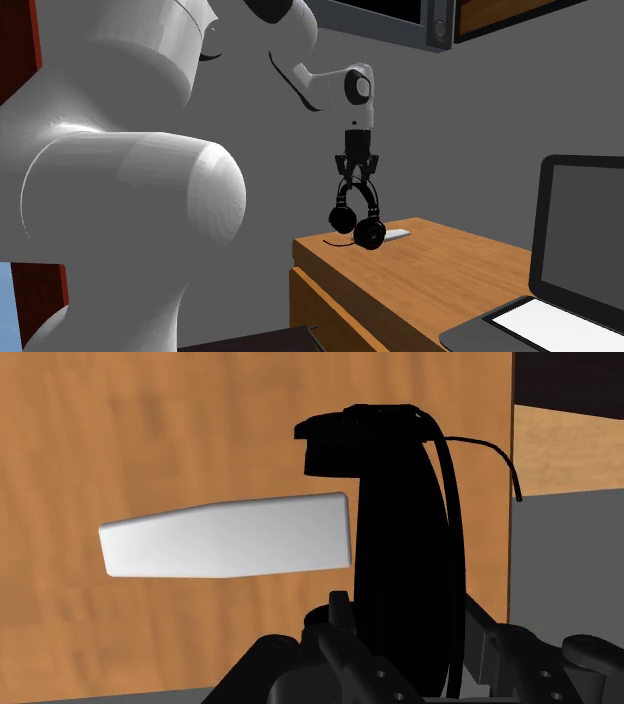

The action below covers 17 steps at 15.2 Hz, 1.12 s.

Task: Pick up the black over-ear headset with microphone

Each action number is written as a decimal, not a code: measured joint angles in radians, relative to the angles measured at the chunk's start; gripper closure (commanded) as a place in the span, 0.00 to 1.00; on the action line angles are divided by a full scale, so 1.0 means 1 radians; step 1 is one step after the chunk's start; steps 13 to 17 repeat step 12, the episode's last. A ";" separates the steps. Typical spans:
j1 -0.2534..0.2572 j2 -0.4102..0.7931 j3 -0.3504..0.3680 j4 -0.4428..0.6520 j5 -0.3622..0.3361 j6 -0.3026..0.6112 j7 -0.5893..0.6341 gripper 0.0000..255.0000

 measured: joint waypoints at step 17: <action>-0.012 -0.019 -0.010 0.131 -0.015 -0.145 0.012 1.00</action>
